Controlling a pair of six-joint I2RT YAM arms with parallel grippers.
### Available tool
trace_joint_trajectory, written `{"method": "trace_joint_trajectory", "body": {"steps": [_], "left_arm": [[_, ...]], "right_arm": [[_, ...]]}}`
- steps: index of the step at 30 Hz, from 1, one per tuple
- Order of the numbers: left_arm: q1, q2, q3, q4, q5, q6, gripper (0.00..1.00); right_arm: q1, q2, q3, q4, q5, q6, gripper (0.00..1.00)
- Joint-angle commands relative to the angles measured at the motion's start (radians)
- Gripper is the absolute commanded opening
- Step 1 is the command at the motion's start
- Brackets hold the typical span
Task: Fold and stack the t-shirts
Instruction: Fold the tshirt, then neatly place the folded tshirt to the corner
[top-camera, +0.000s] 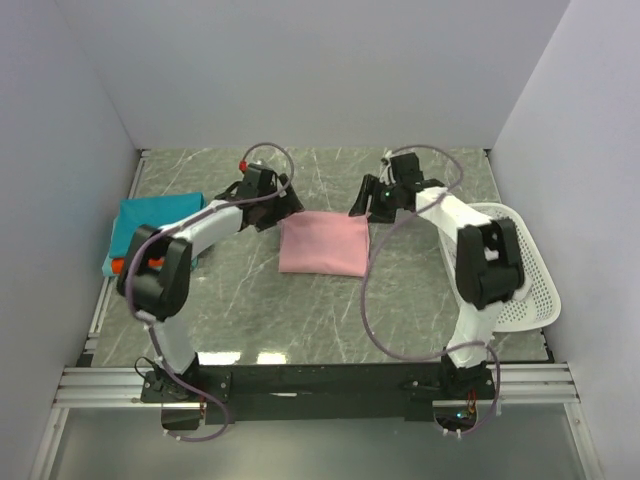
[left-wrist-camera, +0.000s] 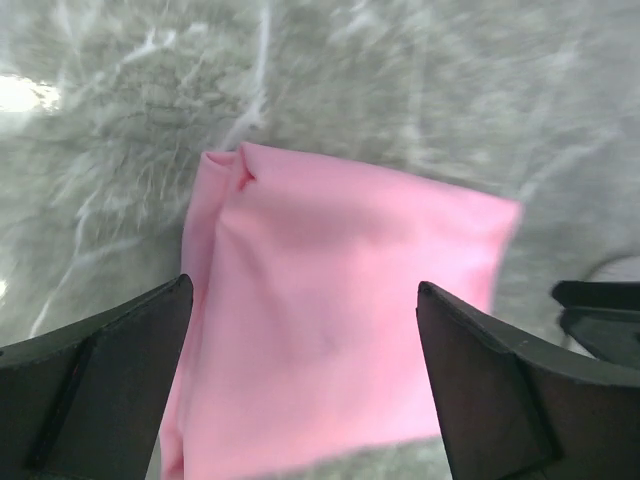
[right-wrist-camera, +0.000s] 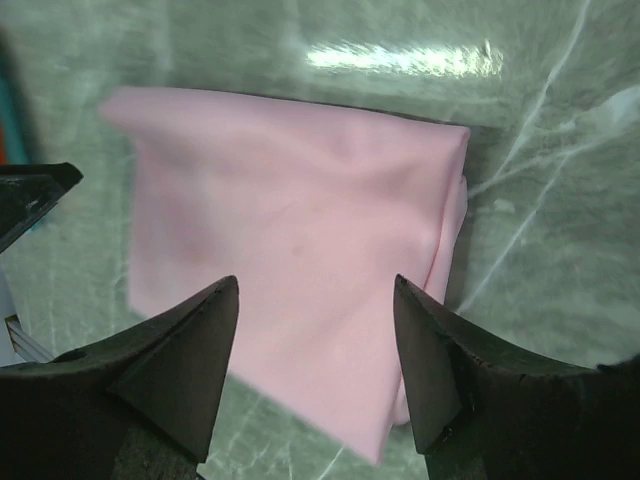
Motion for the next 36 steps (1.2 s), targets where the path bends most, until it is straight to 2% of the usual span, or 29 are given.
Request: {"method": "trace_joint_trajectory", "body": {"steps": [1,3,7,12,16,22,29,30,31,32,33,35,36], "left_arm": [[-0.012,-0.186,-0.044,-0.023,-0.078,0.011,0.99],[-0.015,-0.245,-0.105,-0.029,-0.101,0.011,1.0],[-0.015,-0.296,-0.2,-0.04,-0.13,0.032,0.99],[-0.013,-0.261,-0.253,-0.023,-0.082,0.054,1.0],[-0.015,-0.205,-0.253,-0.012,-0.071,0.048,0.99],[-0.022,-0.108,-0.207,-0.025,-0.048,0.06,0.99],[-0.062,0.009,-0.136,-0.048,-0.052,0.06,0.99],[-0.074,0.025,-0.13,-0.049,-0.052,0.06,0.97],[-0.094,0.05,-0.107,-0.061,-0.063,0.055,0.85],[-0.094,0.05,-0.098,-0.062,-0.063,0.055,0.85],[-0.107,0.067,-0.089,-0.077,-0.067,0.052,0.77],[-0.116,0.078,-0.072,-0.088,-0.086,0.051,0.69],[-0.123,0.085,-0.066,-0.097,-0.094,0.049,0.59]], "right_arm": [[0.018,-0.27,-0.05,-0.009,0.069,-0.041,0.71],[0.026,-0.355,-0.143,-0.008,0.104,-0.033,0.73],[0.033,-0.625,-0.345,0.041,0.185,0.02,0.79],[0.035,-0.888,-0.569,0.066,0.266,0.12,0.85],[0.033,-1.067,-0.655,0.008,0.311,0.151,0.88],[0.033,-1.187,-0.689,-0.107,0.366,0.125,0.89],[0.032,-1.218,-0.699,-0.121,0.375,0.106,0.89],[0.033,-1.215,-0.698,-0.123,0.378,0.106,0.89],[0.032,-1.209,-0.698,-0.118,0.386,0.096,0.89],[0.032,-1.209,-0.698,-0.118,0.386,0.096,0.89],[0.033,-1.207,-0.702,-0.117,0.391,0.096,0.89],[0.033,-1.202,-0.707,-0.1,0.398,0.091,0.89],[0.032,-1.201,-0.712,-0.094,0.398,0.091,0.89]]}}
